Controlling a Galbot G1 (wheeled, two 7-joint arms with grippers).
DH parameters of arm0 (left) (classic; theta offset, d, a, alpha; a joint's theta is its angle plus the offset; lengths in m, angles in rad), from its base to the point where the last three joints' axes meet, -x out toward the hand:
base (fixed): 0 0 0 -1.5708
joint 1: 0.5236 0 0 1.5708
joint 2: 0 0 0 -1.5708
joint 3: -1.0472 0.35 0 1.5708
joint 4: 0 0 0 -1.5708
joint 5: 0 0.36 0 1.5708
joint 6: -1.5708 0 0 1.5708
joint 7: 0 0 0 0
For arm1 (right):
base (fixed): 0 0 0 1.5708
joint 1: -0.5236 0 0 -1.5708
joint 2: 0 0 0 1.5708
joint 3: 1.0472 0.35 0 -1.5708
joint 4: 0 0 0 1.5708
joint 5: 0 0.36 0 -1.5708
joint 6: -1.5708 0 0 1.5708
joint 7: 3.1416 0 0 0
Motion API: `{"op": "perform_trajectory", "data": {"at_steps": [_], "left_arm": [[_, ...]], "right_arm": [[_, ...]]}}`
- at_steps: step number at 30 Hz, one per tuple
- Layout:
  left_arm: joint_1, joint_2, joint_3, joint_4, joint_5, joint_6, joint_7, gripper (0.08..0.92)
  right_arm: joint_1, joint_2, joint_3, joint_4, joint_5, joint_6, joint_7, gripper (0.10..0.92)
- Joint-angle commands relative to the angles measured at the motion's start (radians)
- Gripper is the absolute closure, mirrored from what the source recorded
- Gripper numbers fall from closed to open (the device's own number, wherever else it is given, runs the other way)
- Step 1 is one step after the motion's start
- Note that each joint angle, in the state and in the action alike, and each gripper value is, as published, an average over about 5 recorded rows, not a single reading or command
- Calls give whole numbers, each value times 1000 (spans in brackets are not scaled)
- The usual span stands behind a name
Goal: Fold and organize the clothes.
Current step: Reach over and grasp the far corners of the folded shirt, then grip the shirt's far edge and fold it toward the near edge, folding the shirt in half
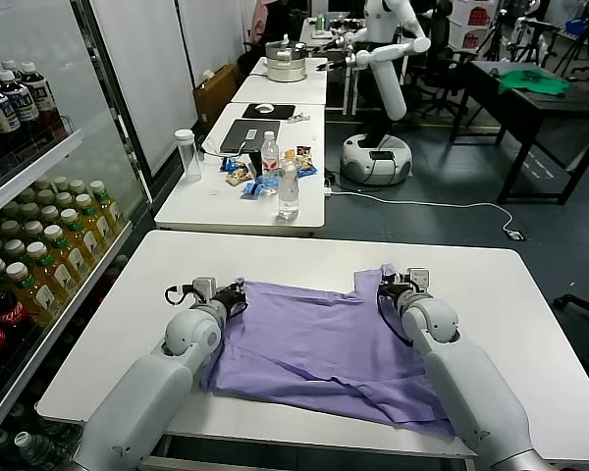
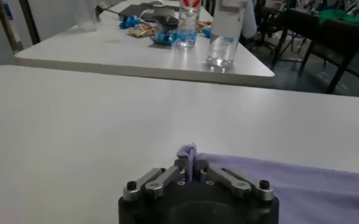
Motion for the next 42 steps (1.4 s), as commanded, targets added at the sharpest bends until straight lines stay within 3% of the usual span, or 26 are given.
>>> {"op": "perform_trajectory", "data": {"at_steps": [1,9,23,33,42], "left_arm": [[29,11,-20,-36,-43,-29,8,874],[126,82,-87,-205,-56,-102,14,909],[343,188,-171,-508,-104,-97,11,911],[425,238,-186,-563,-119,-54,27,911],[405,243,-162,-502,-63,11,26,911]], "right_arm": [[-16,-2,6,65,8,-1,0,914],[-102,-60,64,299,9,0,3,914],[-494,-166,322,709,30,-1,9,914],[-778,-116,475,884,-22,-1,4,914],[-791,-60,434,829,-106,-1,15,914]]}}
